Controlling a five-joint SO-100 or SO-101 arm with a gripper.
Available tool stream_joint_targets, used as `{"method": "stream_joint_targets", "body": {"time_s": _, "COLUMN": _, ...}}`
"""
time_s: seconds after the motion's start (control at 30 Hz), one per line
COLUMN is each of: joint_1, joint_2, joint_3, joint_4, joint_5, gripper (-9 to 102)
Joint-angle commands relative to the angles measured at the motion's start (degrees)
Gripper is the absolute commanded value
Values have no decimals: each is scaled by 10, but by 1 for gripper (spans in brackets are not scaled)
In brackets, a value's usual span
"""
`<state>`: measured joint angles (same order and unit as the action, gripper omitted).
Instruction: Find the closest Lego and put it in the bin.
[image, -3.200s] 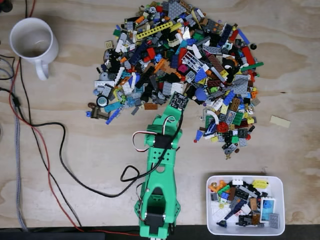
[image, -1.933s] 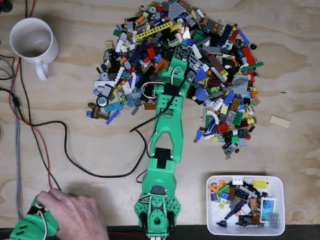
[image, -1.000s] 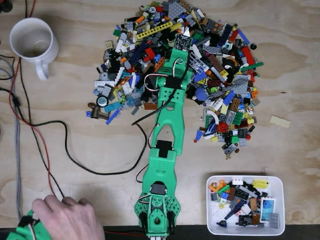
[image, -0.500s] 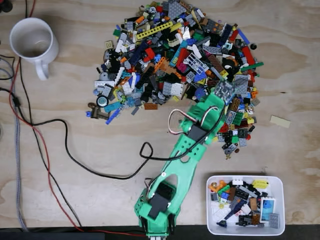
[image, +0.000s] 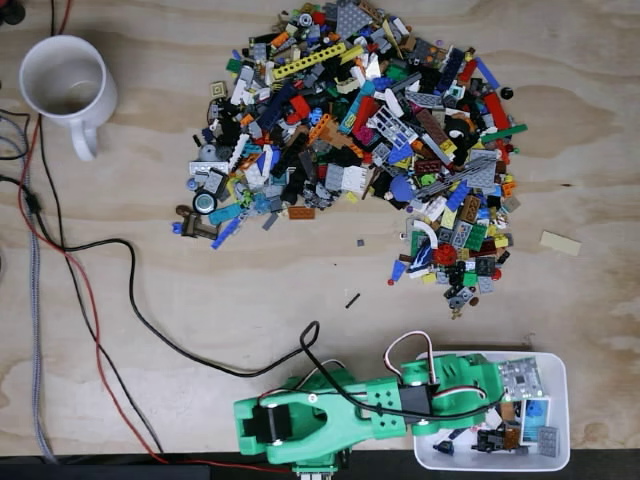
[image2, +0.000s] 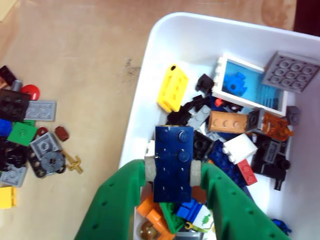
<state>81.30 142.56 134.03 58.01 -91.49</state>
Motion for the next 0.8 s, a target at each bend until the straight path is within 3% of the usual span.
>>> {"method": "stream_joint_targets", "body": {"time_s": 0.0, "joint_1": 57, "joint_2": 29, "joint_3": 15, "joint_4": -59, "joint_5": -16, "gripper": 1}}
{"method": "stream_joint_targets", "body": {"time_s": 0.23, "joint_1": 51, "joint_2": 25, "joint_3": 25, "joint_4": -105, "joint_5": 9, "gripper": 17}}
{"method": "stream_joint_targets", "body": {"time_s": 0.5, "joint_1": -46, "joint_2": 32, "joint_3": -18, "joint_4": -59, "joint_5": 13, "gripper": 11}}
{"method": "stream_joint_targets", "body": {"time_s": 0.63, "joint_1": -221, "joint_2": 40, "joint_3": -10, "joint_4": -47, "joint_5": 30, "gripper": 0}}
{"method": "stream_joint_targets", "body": {"time_s": 0.77, "joint_1": -425, "joint_2": 40, "joint_3": 39, "joint_4": -86, "joint_5": 47, "gripper": 0}}
